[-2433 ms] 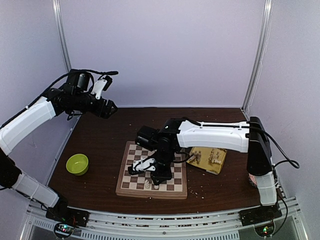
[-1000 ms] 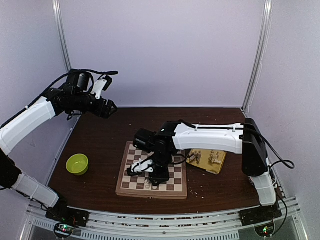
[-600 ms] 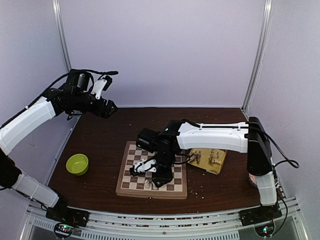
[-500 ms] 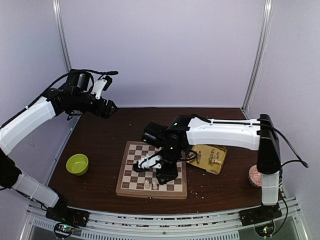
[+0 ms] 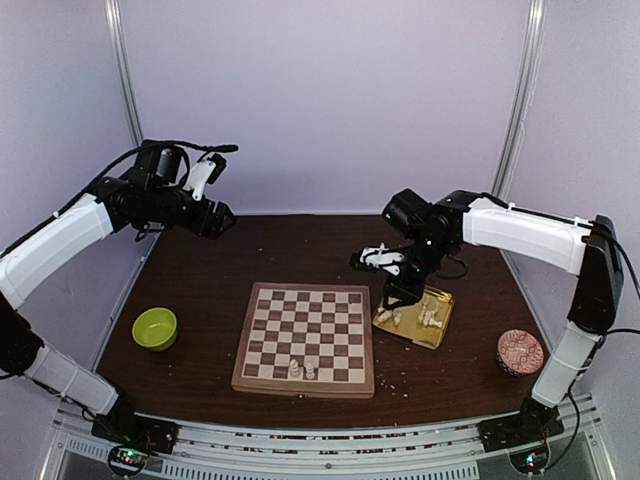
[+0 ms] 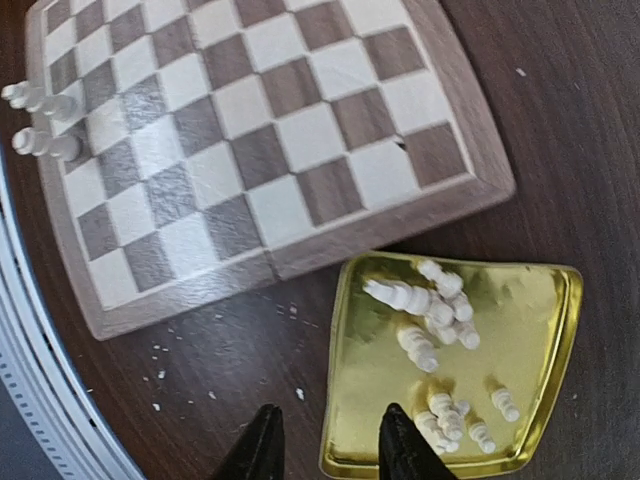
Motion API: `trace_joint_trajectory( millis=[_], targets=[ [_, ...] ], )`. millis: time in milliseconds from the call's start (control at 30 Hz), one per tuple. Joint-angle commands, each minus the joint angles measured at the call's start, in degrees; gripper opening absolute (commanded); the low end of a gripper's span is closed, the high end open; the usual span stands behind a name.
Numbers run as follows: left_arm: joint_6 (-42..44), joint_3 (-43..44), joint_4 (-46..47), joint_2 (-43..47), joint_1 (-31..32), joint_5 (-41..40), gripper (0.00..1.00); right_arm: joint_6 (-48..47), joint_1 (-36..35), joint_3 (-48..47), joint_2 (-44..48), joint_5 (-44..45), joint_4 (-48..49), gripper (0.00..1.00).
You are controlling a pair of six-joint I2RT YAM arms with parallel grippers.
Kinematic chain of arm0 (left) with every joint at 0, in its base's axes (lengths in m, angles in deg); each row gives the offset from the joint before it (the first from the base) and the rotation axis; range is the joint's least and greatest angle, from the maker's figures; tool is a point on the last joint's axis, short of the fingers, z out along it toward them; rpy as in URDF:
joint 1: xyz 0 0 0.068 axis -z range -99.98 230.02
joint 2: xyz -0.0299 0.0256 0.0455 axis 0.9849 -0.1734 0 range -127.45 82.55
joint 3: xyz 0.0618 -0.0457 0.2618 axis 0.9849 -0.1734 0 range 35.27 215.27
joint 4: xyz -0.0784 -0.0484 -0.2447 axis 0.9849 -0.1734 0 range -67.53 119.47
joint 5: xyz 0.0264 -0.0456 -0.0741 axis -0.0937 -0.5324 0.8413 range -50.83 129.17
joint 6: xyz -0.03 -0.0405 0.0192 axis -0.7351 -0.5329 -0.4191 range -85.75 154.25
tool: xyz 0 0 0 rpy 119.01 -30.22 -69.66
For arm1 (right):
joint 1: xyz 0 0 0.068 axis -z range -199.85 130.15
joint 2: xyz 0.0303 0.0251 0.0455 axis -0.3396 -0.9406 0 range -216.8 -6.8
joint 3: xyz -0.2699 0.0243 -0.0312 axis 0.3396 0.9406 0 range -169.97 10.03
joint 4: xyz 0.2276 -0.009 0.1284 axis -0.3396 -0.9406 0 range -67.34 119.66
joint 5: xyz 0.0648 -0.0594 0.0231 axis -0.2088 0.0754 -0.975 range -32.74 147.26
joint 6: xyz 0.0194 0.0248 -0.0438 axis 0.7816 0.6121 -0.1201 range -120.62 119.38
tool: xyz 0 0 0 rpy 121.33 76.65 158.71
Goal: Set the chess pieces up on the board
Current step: Pick up the bishop from the storage box.
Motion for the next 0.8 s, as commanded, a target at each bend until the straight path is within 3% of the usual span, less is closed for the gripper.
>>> trace_joint_trajectory(
  millis=[0, 767],
  targets=[
    [0.3, -0.1, 0.9, -1.2, -0.1, 1.3, 0.8, 3.4, 5.0, 0.7, -2.3, 5.4, 3.0, 0.31],
    [0.3, 0.2, 0.5, -2.6, -0.2, 2.0, 0.79, 4.9, 7.4, -3.4, -15.0, 5.6, 2.6, 0.28]
  ],
)
